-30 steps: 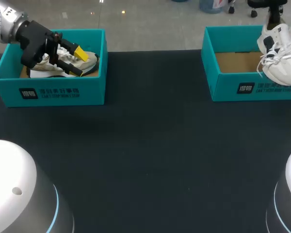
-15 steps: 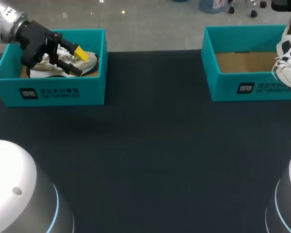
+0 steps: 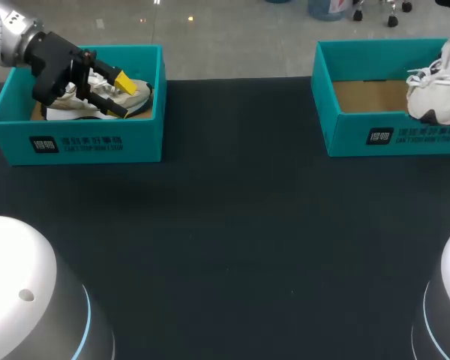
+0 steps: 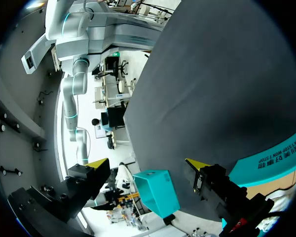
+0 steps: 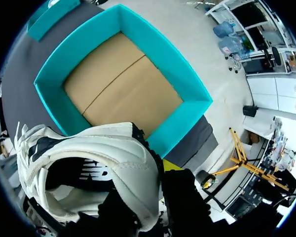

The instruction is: Take the shoe out of the shoebox, open the shoe tongue, remove and reinsert the insole, then place the shoe into the shoebox

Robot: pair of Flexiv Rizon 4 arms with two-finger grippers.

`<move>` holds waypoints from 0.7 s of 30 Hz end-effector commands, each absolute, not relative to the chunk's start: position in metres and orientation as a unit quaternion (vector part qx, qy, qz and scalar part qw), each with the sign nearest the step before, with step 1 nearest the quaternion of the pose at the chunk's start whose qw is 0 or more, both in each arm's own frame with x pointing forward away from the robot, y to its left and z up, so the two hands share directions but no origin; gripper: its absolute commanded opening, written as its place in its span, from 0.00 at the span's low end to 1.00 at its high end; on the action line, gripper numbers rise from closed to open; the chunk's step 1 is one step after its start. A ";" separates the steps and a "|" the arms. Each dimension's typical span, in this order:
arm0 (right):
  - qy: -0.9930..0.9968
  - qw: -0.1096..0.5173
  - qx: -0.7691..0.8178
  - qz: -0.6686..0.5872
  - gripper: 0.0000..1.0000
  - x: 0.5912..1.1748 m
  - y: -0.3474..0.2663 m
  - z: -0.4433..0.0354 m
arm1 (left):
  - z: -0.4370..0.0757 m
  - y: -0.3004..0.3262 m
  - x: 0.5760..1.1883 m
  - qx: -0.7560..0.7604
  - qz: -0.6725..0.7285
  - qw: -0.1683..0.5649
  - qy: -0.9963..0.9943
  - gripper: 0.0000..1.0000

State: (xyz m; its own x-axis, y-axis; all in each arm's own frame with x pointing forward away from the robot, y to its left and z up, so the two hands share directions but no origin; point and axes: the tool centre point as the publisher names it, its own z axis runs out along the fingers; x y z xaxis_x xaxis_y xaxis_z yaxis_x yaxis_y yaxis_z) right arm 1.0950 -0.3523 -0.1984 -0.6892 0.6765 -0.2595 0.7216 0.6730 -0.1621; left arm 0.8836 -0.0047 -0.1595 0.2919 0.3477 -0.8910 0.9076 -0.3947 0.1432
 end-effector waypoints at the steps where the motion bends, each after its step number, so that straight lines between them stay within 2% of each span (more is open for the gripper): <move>1: 0.821 0.046 0.556 -0.118 0.00 1.106 -0.352 -0.197 | -0.159 -0.004 0.884 0.729 -0.409 0.340 0.431 1.00; 11: 0.709 0.078 0.694 -0.093 0.00 1.103 -0.353 -0.201 | -0.159 -0.004 0.884 0.729 -0.409 0.340 0.431 1.00; 14: 0.705 0.105 0.693 -0.112 0.00 1.100 -0.349 -0.201 | -0.159 -0.004 0.884 0.729 -0.409 0.340 0.431 1.00; 21: 0.705 0.105 0.693 -0.112 0.00 1.100 -0.349 -0.201 | -0.159 -0.004 0.884 0.729 -0.409 0.340 0.431 1.00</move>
